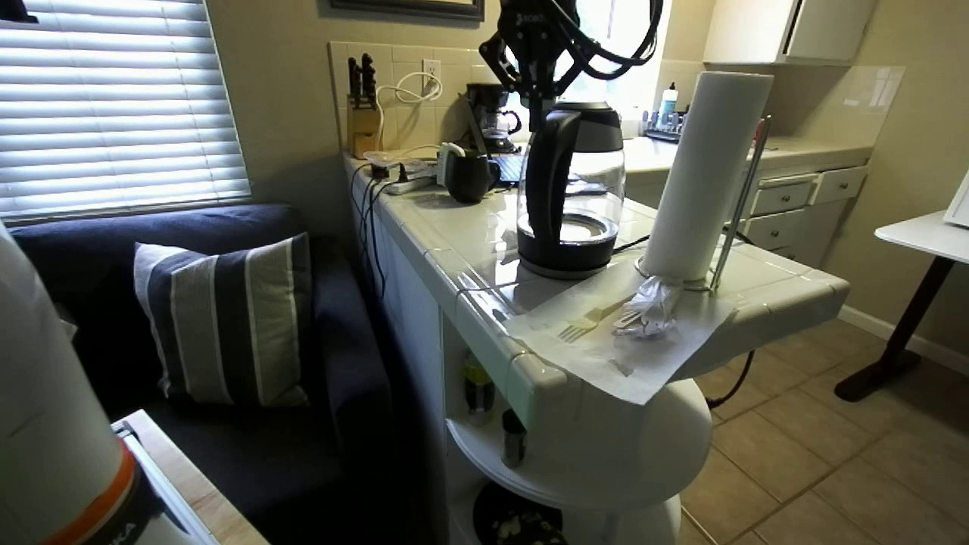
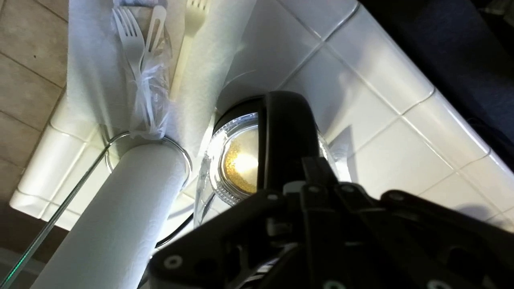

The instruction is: Press a button on the kettle

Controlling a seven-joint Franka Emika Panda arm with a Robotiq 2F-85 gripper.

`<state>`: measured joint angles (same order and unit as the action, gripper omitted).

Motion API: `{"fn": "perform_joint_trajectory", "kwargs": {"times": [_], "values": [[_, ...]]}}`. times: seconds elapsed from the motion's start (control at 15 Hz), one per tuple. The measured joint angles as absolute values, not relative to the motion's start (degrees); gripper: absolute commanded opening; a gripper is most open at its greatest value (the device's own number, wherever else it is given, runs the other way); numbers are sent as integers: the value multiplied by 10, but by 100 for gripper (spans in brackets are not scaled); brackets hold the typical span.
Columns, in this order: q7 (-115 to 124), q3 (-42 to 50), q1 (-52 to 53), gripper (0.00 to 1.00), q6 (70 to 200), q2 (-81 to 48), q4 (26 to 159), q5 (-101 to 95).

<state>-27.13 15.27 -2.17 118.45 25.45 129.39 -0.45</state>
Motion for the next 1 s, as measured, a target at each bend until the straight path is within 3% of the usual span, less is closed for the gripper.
{"fn": "perform_joint_trajectory", "kwargs": {"times": [1.0], "values": [[-240,139,-32,0,1184,239,1287,-8]]}}
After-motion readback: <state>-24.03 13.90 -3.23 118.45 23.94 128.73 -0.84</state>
